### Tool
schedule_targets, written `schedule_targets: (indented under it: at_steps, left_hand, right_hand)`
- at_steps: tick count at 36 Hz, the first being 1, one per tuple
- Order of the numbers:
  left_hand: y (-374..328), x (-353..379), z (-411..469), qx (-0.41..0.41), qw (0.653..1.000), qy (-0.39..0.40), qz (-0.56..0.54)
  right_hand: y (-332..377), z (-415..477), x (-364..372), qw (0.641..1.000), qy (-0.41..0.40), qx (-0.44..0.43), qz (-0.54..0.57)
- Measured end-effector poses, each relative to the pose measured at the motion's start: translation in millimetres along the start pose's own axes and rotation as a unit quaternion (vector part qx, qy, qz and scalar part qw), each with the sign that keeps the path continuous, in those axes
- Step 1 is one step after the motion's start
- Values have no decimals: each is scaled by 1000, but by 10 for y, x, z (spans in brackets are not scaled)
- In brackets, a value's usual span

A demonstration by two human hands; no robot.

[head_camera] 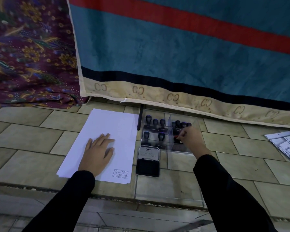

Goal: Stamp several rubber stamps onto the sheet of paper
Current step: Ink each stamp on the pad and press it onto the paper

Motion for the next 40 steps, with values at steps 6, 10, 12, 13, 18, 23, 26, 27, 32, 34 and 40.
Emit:
schedule_targets:
  at_steps: [6, 10, 12, 13, 18, 23, 26, 27, 32, 34, 40]
  left_hand:
    - [8, 9, -5, 0, 1000, -4, -10]
    - [10, 6, -1, -2, 1000, -2, -10]
    - [11, 3, -5, -2, 1000, -2, -12]
    - [13, 1, -6, -2, 1000, -2, -14]
    - [20, -24, 5, -4, 999, -2, -38]
    - [49, -46, 24, -12, 997, 5, -70]
    - [58, -56, 63, -34, 995, 4, -98]
    - [59, -58, 78, -42, 994, 4, -104]
    - [41, -72, 134, -59, 993, 6, -99]
    - [10, -95, 134, -48, 995, -11, -82]
    - [-216, -60, -9, 48, 997, -22, -52]
  right_hand:
    - [420, -123, -125, 988, -65, -124, 59]
    - [801, -162, 27, 978, 10, -206, 18]
    - [932, -178, 134, 974, 40, -222, -22]
    - [975, -180, 185, 973, 56, -221, -36]
    - [1085, -170, 345, 972, 96, -204, -60]
    - [1088, -106, 339, 984, 62, -167, -26]
    - [1070, -85, 310, 985, 31, -169, 12]
    - [1061, -86, 288, 985, 18, -171, 31]
    - [981, -164, 65, 975, -50, -167, 140]
    - [953, -255, -48, 966, -77, -186, 161]
    - [819, -732, -201, 940, -93, -225, 237]
Point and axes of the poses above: each hand's wrist, its own z-axis towards the middle knuckle, its own x-axis out of the palm, y = z × x, the point moved 4 cm from there along z, towards the middle knuckle, and after that the axes turned 7 degrees about -z, right-handed, at the moved point
